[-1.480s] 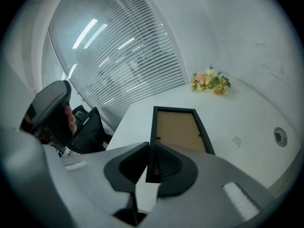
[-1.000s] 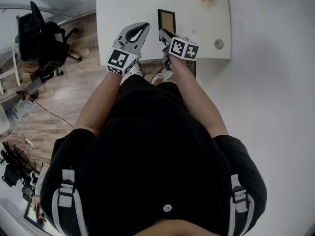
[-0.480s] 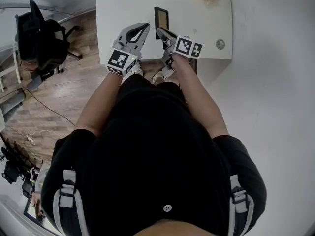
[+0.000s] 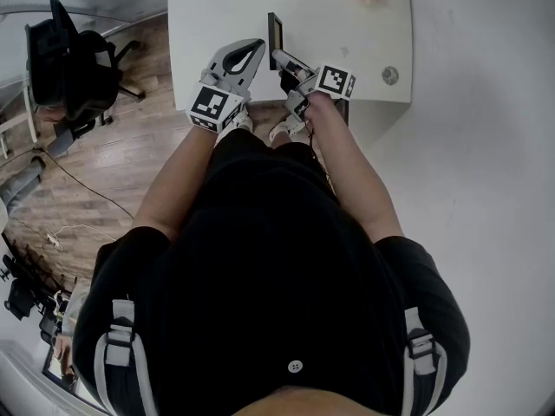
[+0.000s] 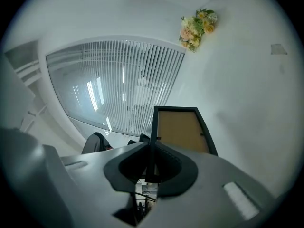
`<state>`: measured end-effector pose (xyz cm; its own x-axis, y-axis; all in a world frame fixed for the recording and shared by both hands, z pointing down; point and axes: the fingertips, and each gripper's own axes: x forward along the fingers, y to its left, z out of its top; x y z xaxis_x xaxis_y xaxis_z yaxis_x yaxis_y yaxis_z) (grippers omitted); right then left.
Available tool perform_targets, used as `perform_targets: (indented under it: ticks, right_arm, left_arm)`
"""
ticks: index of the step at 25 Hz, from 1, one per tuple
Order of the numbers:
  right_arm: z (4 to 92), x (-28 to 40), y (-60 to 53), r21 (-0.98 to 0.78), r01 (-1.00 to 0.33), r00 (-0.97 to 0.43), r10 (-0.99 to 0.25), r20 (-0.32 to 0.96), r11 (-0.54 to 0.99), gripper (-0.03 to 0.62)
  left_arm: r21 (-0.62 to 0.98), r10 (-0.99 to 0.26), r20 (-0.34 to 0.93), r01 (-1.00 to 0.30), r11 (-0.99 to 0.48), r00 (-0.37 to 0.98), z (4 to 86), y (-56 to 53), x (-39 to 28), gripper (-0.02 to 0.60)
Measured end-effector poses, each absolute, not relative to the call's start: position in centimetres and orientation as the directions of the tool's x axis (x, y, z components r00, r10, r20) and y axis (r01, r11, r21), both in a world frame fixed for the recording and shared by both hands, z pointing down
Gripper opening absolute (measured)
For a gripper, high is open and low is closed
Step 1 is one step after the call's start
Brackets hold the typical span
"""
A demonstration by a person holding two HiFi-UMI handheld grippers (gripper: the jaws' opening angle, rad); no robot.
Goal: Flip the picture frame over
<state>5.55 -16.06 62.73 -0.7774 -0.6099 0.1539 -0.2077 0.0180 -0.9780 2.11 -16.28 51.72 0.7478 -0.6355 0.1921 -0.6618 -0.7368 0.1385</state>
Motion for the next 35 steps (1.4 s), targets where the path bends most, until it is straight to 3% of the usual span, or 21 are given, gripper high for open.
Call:
perform_targets:
  ticks: [14, 24, 35]
  right_arm:
    - [66.0, 7.5, -15.1, -0.994, 0.091, -0.761, -0.648, -0.027, -0.066, 0.051]
    - [67.7, 7.7, -14.8, -0.994, 0.06, -0.77, -0.638, 0.01, -0.089, 0.052]
    - [67.9, 9.2, -15.4, -0.997, -0.072, -0.772, -0.631, 0.077, -0.034, 0.06]
  left_arm:
    - [0.155, -0.631, 0.236, -0.67, -0.726, 0.739, 53.4, -14.8, 3.3, 0.005]
    - [0.164, -0.637, 0.221, -0.672, -0.723, 0.739, 53.3, -15.3, 2.5, 0.005]
    - [0.16, -0.627, 0.216, -0.661, -0.733, 0.748, 53.1, -15.6, 2.8, 0.005]
